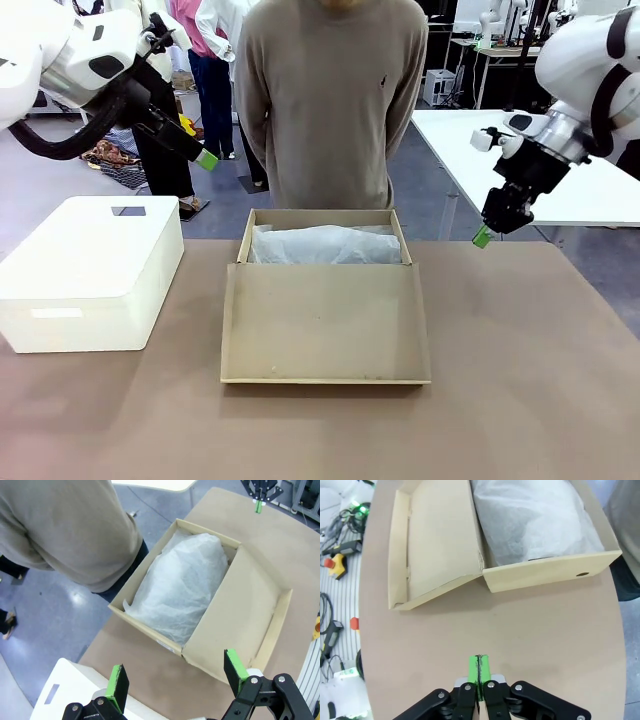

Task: Pack the shoes into the box.
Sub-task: Close the Shoes Box.

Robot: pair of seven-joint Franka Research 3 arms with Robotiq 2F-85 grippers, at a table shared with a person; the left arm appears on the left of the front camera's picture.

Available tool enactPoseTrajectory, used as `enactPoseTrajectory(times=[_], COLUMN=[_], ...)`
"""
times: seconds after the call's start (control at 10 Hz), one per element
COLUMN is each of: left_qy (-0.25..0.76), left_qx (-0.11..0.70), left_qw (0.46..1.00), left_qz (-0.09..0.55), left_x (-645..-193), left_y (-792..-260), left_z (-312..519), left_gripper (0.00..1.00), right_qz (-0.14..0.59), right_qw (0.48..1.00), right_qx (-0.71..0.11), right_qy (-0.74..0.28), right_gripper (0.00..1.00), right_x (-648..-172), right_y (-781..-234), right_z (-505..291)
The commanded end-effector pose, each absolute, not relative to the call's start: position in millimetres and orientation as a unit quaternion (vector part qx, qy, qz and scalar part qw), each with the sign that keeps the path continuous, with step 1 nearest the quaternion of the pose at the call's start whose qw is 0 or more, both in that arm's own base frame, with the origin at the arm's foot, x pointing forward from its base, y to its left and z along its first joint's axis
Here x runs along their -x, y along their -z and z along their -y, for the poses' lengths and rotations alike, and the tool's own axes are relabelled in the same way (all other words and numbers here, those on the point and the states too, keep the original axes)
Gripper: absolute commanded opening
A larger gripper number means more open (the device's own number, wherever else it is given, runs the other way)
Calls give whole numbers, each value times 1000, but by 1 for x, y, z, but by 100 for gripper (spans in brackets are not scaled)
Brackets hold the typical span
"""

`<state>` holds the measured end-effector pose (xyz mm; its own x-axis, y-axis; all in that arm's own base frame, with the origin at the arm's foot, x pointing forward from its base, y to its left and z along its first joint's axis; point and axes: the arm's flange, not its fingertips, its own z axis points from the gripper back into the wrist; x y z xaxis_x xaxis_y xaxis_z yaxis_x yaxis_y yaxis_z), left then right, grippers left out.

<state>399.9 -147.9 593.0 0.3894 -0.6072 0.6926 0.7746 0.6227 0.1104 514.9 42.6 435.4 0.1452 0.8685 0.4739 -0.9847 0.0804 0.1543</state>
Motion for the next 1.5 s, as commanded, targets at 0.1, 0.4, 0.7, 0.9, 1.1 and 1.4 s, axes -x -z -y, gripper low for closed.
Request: enactPoseTrajectory(times=[0.1,0.4,0.7,0.9,1.1,1.4], left_qy=[424,424,424,424,424,424], left_qx=[125,125,125,125,125,125], left_qw=[820,820,820,820,820,820], left_qz=[364,364,364,364,364,364], left_x=[-401,-401,-401,-401,-401,-401], left_y=[-592,-592,-592,-592,-592,-592], left_z=[146,146,146,146,146,146], left_gripper=[100,100,100,100,100,100], right_qz=[171,181,165,154,154,149], right_qw=[706,712,718,723,723,714], right_qx=[-224,-251,-261,-263,-263,-281], right_qy=[-650,-630,-624,-620,-620,-624], right_gripper=[0,0,0,0,0,0], right_x=[-501,-495,-495,-494,-494,-494], right_y=[-401,-375,-366,-373,-373,-357], right_z=[-53,-63,-66,-64,-64,-73])
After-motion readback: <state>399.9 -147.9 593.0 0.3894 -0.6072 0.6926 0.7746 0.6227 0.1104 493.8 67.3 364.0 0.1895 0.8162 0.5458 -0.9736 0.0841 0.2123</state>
